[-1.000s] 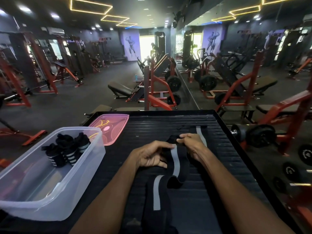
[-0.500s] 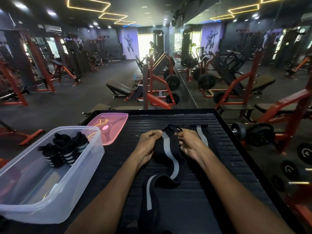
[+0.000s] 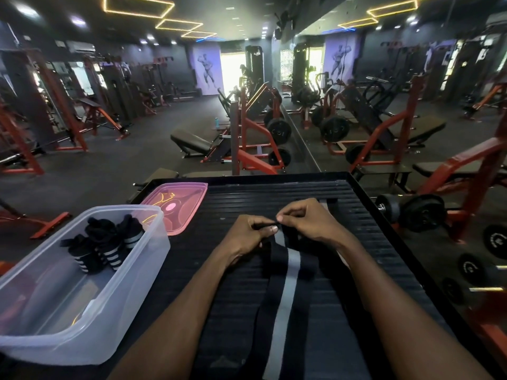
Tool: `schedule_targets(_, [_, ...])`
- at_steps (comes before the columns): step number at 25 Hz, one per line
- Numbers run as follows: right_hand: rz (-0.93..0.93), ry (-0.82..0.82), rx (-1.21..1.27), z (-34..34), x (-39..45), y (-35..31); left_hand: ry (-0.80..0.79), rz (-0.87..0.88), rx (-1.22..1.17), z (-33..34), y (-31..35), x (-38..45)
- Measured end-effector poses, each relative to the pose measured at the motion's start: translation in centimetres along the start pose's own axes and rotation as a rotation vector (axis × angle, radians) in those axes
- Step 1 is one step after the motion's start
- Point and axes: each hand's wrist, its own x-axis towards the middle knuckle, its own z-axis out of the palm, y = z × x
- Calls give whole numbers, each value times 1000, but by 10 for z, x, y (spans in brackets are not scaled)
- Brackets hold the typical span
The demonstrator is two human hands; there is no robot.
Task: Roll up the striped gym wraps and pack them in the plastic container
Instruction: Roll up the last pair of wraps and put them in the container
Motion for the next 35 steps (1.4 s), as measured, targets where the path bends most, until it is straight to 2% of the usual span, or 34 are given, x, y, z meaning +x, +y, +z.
schedule_targets(6, [43,171,208,3,3,7,128,-32,-253,4,-1,1])
schedule_targets(11, [169,26,204,2,-2,3,208,34,-211,5,-5,4])
schedule_targets(17, [50,112,303,7,-1,1,149,36,-400,10,-1,2])
schedule_targets(21, [21,112,355,9,-1,-2,214,91,-381,11,-2,4])
schedule_targets(25, [99,72,299,10,1,1,239,141,-325,8,-3,5])
schedule_targets(32, [-45,173,274,11,-1,-1,188,104,-339,9,-1,2])
schedule_targets(35, [13,130,355,8,-3,-1,231,103,-322,8,-2,2])
